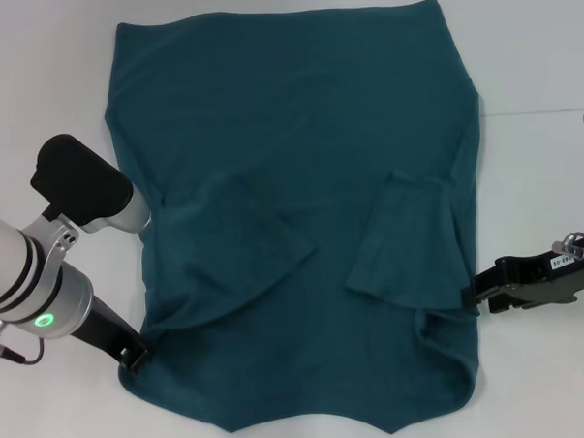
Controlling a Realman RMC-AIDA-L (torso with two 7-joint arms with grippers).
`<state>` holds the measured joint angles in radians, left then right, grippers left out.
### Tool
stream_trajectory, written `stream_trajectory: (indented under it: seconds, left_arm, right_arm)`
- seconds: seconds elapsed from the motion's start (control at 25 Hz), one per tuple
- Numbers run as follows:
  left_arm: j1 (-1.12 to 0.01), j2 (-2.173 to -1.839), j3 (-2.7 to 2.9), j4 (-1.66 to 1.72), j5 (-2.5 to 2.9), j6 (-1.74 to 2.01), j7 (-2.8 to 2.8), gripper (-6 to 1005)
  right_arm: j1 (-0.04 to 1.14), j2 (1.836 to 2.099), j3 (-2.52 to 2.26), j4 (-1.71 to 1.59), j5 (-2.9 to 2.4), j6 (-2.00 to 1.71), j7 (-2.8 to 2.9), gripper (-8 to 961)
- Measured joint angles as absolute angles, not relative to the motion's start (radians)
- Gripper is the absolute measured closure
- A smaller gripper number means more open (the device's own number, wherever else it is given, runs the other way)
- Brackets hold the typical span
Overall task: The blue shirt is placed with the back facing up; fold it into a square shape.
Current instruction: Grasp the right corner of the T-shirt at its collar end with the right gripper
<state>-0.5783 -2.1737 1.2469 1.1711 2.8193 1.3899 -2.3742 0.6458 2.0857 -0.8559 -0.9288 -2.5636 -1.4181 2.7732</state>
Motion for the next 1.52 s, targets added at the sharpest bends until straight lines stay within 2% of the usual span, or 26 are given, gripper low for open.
stream_trajectory:
  seconds: [1.52]
  left_arm:
    - [-0.577, -2.174, 1.247, 1.166, 2.819, 1.380, -2.368, 950]
  right_arm:
    - [0.645, 2.086, -0.854, -0.828, -2.483, -1.340, 2.703, 529]
